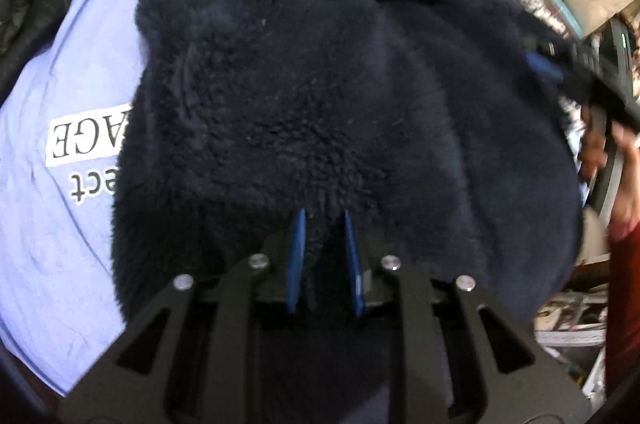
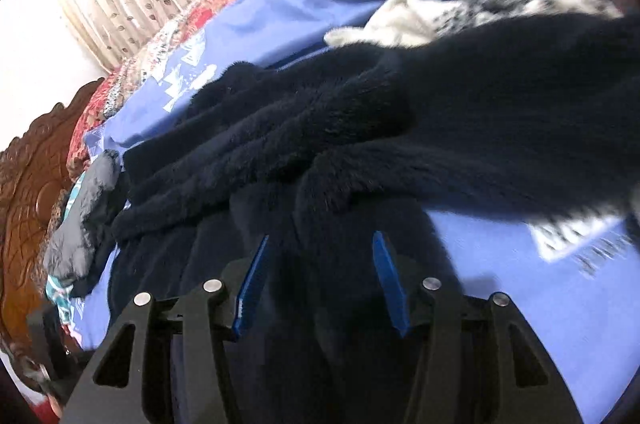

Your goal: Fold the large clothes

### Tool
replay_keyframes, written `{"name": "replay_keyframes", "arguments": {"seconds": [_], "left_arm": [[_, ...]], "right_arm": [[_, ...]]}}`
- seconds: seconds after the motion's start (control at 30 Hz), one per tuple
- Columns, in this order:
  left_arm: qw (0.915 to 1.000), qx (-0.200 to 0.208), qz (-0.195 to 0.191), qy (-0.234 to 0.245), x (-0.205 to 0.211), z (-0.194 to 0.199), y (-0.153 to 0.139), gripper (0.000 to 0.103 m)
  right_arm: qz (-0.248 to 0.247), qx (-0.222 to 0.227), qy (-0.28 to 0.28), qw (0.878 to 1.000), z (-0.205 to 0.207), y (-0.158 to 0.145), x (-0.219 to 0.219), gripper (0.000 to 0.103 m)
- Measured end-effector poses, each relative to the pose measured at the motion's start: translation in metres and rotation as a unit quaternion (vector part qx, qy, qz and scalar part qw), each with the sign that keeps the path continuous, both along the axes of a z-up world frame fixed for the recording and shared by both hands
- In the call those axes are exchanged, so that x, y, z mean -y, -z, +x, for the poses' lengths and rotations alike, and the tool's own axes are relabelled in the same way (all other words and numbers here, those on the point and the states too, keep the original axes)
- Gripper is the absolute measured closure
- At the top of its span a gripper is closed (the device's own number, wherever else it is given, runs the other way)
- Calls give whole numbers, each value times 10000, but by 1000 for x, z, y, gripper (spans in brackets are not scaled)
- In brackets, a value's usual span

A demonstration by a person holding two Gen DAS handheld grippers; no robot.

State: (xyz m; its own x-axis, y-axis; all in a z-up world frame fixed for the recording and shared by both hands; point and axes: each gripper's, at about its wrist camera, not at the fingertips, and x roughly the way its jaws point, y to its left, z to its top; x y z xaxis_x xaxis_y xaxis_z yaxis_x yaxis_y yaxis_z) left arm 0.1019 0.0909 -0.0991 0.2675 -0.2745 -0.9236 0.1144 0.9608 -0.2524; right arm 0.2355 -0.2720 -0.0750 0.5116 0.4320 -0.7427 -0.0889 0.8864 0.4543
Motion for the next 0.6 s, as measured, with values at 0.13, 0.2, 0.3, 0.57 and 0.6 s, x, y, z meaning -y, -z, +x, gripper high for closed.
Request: {"name": "replay_keyframes", "arguments": {"seconds": [0.13,0.2,0.3,0.57,0.6], "left_arm": [[9999,-82,-77,5,-9,5,3,84],[9997,-145,-165,-54,-17,7,6,84],[9996,-180,-204,-69,-25,6,10,84],[9998,-19,132,178,-18,-6,-2,84],[9997,-4,96,203,-17,-8,-8,83]], "right_arm": [[-430,-264,-107,9987,16,16,-17,74],[-777,-183,230,9965,19,17,-6,75],[-804,-154,1049,9911,25,19,42,76],[-114,-96,1008,9948,-2,21,65,45],[-25,-6,898,9960,-18,12,68,44]]}}
